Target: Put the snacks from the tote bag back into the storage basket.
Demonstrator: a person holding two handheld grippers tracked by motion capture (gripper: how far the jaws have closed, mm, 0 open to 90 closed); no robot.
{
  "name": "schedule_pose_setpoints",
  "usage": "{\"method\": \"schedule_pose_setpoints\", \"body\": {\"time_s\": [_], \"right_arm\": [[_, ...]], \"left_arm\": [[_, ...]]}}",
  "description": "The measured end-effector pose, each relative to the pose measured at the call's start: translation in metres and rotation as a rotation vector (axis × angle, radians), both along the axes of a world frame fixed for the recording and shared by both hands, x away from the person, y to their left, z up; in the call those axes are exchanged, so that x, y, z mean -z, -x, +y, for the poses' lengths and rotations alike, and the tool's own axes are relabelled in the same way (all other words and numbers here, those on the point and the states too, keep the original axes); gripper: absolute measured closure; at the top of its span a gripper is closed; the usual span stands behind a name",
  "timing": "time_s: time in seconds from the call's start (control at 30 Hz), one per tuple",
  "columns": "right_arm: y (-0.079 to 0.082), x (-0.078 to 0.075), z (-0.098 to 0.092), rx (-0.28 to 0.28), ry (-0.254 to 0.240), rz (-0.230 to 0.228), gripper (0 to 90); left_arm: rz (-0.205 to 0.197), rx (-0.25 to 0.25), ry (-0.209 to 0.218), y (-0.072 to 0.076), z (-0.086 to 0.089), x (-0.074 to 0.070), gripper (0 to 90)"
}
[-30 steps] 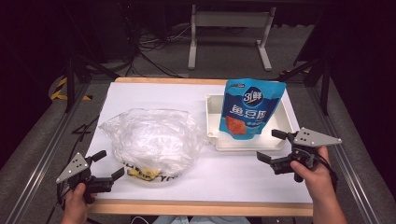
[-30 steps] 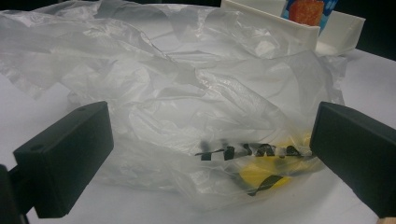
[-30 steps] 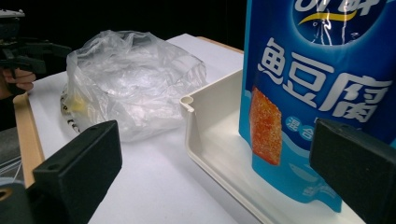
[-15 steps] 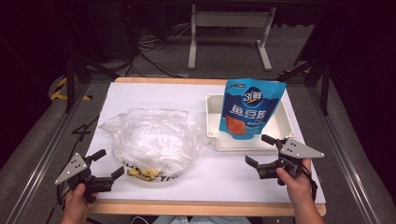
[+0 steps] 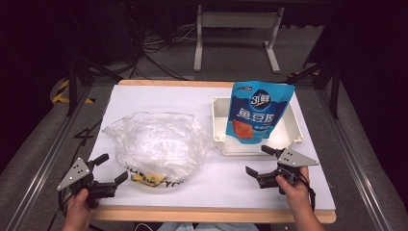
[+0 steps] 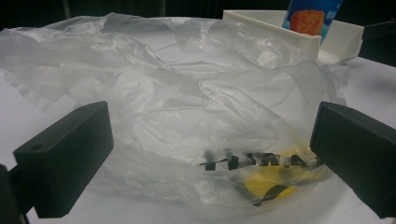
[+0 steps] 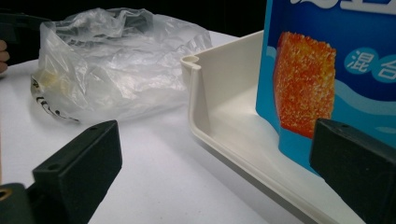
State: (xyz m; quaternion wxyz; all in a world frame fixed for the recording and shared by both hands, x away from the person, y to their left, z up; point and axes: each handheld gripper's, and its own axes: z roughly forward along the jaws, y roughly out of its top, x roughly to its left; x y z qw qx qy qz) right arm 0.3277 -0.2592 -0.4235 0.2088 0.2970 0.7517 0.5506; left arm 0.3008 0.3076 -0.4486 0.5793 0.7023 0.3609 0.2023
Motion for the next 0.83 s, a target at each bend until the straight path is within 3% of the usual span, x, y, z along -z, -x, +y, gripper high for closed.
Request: {"method": "schedule_pose_setpoints", "body": {"time_s": [0.53, 0.83], "right_arm": [[-0.007, 0.012, 0.002, -0.016, 0.059, 0.09, 3.0], [-0.007, 0.011, 0.002, -0.016, 0.053, 0.086, 3.0]], "left_arm": [[0.017, 0.027, -0.008, -0.001, -0.002, 0.001, 0.3], [0.022, 0.033, -0.008, -0.001, -0.002, 0.001, 0.3]]}}
